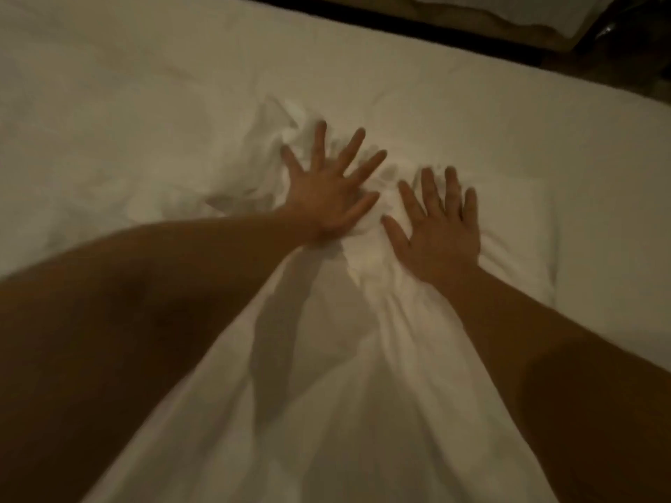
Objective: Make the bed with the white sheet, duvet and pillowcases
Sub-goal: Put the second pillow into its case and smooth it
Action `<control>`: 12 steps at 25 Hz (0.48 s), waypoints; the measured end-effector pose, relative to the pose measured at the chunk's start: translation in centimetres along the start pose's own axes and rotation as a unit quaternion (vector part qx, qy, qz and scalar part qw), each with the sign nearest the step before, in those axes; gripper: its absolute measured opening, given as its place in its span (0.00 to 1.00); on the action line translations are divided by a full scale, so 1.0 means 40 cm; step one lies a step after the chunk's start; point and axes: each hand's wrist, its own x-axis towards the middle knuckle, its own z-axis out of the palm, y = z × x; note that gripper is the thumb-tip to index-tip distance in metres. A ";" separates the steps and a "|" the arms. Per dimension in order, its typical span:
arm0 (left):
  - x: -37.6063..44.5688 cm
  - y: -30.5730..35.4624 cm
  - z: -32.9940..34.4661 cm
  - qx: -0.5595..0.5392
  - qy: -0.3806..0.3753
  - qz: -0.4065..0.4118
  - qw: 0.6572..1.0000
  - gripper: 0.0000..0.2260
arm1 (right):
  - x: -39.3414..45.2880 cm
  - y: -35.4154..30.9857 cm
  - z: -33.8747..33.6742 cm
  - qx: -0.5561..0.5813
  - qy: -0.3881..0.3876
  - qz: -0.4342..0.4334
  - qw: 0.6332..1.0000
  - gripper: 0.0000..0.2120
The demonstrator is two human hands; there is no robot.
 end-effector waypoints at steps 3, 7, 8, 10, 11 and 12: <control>0.007 -0.019 0.065 0.001 -0.036 -0.030 0.999 0.34 | 0.022 0.094 0.033 -0.019 -0.032 0.062 0.997 0.34; 0.027 -0.024 0.136 0.004 -0.027 -0.050 0.998 0.36 | 0.041 0.108 0.130 0.036 -0.010 0.096 0.995 0.35; 0.030 -0.023 0.144 0.008 -0.024 -0.048 0.999 0.36 | 0.047 0.106 0.141 0.052 -0.005 0.097 0.994 0.35; 0.039 -0.022 0.152 0.007 -0.025 -0.050 0.998 0.36 | 0.060 0.108 0.149 0.070 -0.011 0.099 0.993 0.35; 0.044 -0.026 0.153 0.007 -0.033 -0.051 0.998 0.36 | 0.067 0.106 0.153 0.072 -0.019 0.099 0.992 0.36; 0.050 -0.029 0.151 0.005 -0.043 -0.052 0.998 0.37 | 0.074 0.104 0.152 0.070 -0.029 0.098 0.992 0.36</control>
